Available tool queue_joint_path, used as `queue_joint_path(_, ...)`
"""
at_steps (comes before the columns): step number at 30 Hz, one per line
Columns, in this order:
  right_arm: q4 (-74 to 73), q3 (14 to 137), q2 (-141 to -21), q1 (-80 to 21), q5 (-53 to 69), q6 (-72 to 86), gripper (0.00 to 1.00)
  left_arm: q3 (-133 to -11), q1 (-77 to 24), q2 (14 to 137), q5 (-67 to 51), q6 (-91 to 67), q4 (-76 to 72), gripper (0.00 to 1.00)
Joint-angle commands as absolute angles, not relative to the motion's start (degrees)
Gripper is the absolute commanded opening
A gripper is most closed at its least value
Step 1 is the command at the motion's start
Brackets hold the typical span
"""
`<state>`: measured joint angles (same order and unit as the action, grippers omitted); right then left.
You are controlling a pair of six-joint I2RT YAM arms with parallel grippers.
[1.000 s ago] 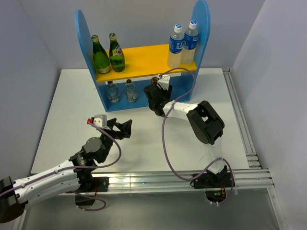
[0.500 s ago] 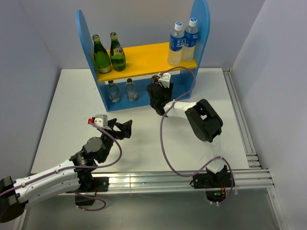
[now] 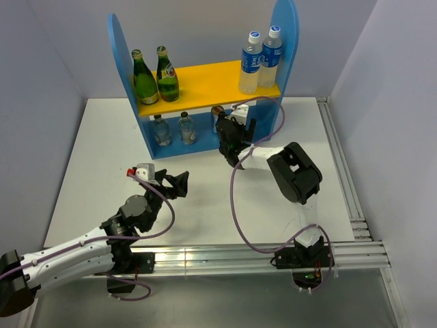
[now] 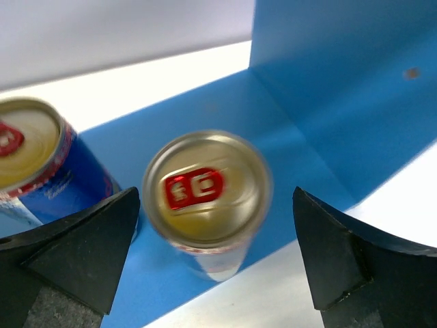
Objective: Place and organize the beverage onto the shelf
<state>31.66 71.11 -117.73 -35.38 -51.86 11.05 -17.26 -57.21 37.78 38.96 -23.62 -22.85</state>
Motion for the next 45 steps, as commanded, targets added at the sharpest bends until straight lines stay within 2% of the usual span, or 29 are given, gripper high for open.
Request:
queue_joint_path(1, 38.9, 68.6, -111.4, -34.6, -54.1, 12.4, 1.00, -17.4, -57.5, 38.1, 39.8, -23.1, -25.1, 0.92)
queue_joint_path(17, 38.3, 54.6, -98.3, -39.8, -54.1, 16.2, 1.00, -18.5, -57.5, 42.1, 40.6, -22.9, -26.1, 0.92)
queue_joint_path(27, 34.7, 53.6, -97.1, -41.1, -56.6, 19.5, 0.98, -18.5, -57.5, 41.0, 41.1, -22.8, -25.0, 0.92)
queue_joint_path(28, 33.8, 53.5, -96.9, -41.2, -56.7, 20.8, 0.96, -18.5, -57.5, 41.0, 41.2, -22.9, -25.0, 0.92)
queue_joint_path(30, 34.5, 53.1, -97.0, -41.2, -55.8, 20.4, 0.78, -18.6, -57.5, 41.1, 41.1, -22.9, -25.0, 0.92)
queue_joint_path(31, 35.2, 53.2, -97.6, -41.2, -55.4, 19.7, 0.66, -18.5, -57.5, 41.4, 41.1, -22.9, -25.1, 0.92)
queue_joint_path(32, 35.0, 53.6, -98.1, -41.2, -55.3, 19.7, 0.47, -18.5, -57.5, 41.5, 41.1, -22.9, -25.2, 0.92)
queue_joint_path(33, 34.8, 54.0, -98.5, -41.2, -55.5, 19.6, 0.38, -18.5, -57.5, 41.6, 41.1, -22.9, -25.2, 0.92)
queue_joint_path(34, 34.5, 55.0, -99.5, -41.2, -55.5, 19.5, 0.34, -18.5, -57.5, 41.7, 41.1, -22.9, -25.2, 0.92)
queue_joint_path(42, 33.8, 59.1, -103.5, -40.3, -54.9, 19.2, 0.29, -18.5, -57.5, 41.1, 41.7, -22.5, -25.0, 0.92)
queue_joint_path(45, 33.5, 60.1, -104.6, -39.8, -54.8, 19.3, 0.23, -18.3, -57.5, 40.6, 41.9, -22.5, -24.8, 0.92)
